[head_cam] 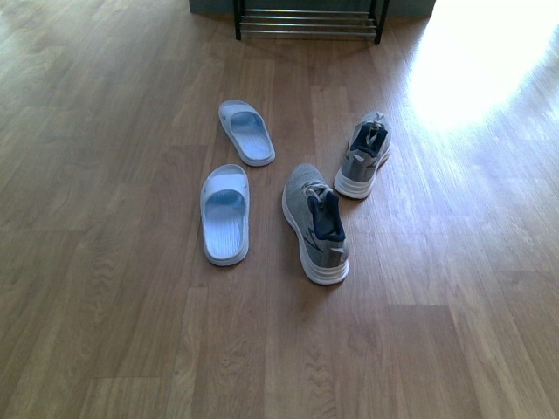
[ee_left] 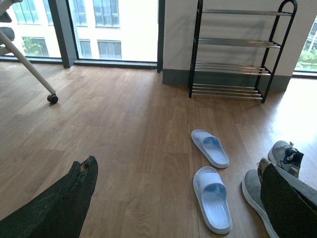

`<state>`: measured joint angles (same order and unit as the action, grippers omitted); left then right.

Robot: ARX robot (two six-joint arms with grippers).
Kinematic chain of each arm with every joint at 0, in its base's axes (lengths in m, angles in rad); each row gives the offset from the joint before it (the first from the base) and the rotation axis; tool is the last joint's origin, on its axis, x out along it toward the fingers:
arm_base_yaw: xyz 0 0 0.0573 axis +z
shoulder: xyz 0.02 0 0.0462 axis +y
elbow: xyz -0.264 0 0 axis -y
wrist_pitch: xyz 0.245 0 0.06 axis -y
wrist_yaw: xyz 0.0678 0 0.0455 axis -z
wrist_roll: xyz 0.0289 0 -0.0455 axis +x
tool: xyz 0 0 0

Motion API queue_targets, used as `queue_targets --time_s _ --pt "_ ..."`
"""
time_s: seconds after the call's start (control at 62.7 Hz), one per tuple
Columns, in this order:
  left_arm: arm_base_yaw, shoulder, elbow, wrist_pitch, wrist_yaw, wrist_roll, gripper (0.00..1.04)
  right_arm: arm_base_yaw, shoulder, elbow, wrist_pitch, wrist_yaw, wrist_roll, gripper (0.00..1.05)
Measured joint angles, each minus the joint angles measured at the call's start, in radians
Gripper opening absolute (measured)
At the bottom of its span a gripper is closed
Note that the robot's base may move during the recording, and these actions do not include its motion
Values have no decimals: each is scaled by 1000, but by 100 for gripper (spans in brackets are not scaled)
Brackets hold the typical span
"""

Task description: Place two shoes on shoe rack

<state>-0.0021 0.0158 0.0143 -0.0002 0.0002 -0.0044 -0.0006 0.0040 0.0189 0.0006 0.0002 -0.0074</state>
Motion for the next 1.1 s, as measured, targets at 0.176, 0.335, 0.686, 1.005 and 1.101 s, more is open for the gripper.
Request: queue_targets --time_s 0.176,0.335,0.686,1.005,1.101 --pt "0 0 0 0 0 0 95 0 0 0 0 0 0 96" --pt "0 0 0 0 0 0 95 0 0 0 0 0 0 96" --pt "0 0 0 0 0 0 95 0 0 0 0 0 0 96" --pt "0 0 0 0 0 0 95 0 0 0 0 0 0 96" --pt "0 0 0 0 0 0 95 0 0 0 0 0 0 96"
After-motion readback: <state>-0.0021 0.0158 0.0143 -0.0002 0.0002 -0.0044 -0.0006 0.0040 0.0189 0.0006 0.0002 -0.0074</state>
